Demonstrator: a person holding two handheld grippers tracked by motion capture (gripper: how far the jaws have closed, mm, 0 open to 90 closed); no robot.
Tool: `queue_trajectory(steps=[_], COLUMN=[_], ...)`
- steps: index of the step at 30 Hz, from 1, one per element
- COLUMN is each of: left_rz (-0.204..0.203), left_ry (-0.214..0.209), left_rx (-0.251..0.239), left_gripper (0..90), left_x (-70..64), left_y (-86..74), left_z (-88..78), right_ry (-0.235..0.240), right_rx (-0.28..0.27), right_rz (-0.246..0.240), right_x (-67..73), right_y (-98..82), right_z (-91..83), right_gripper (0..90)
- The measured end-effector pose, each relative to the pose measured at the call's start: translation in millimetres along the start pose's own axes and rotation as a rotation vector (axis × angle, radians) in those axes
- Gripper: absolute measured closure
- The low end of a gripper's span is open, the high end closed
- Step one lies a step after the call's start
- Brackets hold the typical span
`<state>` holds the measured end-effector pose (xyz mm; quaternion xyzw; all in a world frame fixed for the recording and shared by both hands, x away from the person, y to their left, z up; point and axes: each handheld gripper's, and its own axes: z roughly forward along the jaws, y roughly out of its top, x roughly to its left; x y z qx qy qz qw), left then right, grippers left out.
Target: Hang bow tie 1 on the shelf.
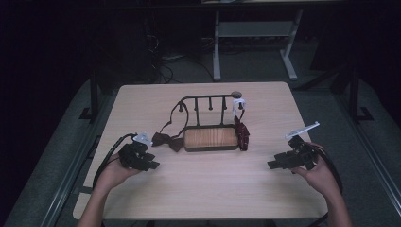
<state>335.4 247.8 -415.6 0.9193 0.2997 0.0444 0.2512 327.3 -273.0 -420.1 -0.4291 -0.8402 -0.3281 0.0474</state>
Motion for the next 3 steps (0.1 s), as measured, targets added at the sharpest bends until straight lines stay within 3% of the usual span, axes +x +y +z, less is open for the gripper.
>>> queue_trajectory(steps=[3], left_rz=[0.004], left_ry=[0.01], left_rx=[0.002], left_gripper=[56.7], left_x=[-1.3], left_y=[1.0], left_z=[1.3], right_ry=[-0.002], right_rx=[0.0], right_rz=[0.0], right_x=[1.1], right_y=[-1.1], right_z=[0.7], right_gripper=[43.3])
